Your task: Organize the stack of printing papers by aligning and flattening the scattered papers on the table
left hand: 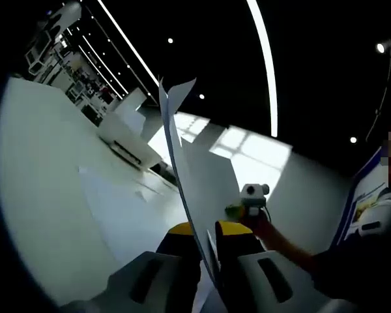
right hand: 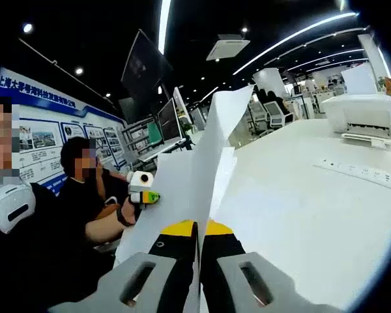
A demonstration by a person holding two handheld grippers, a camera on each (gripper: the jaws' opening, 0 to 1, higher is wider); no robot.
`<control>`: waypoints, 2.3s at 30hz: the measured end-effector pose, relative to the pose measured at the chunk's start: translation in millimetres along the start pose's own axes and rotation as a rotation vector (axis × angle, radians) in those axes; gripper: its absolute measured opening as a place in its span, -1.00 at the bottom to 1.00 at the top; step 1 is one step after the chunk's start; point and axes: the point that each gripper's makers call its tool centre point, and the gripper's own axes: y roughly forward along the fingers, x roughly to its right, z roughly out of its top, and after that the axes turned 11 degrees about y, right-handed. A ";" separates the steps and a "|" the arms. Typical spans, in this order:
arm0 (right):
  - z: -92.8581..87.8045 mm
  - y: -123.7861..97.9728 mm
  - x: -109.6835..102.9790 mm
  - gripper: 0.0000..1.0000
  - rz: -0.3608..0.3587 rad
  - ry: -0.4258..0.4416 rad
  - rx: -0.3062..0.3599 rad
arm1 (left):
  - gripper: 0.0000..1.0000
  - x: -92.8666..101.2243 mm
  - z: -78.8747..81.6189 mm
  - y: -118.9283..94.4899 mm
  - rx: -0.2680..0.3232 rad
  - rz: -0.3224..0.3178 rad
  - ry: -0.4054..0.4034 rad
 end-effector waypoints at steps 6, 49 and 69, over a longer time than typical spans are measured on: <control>-3.8 8.8 -3.1 -1.00 0.017 0.012 -0.002 | -0.69 2.3 0.4 0.6 0.004 -0.006 -0.011; -18.0 68.7 -27.3 -1.00 0.128 0.050 -0.041 | -0.69 3.1 1.7 -0.7 0.003 -0.007 -0.003; -20.6 85.2 -33.3 -1.00 0.161 0.053 -0.059 | -0.69 3.6 0.4 0.2 0.001 -0.011 0.003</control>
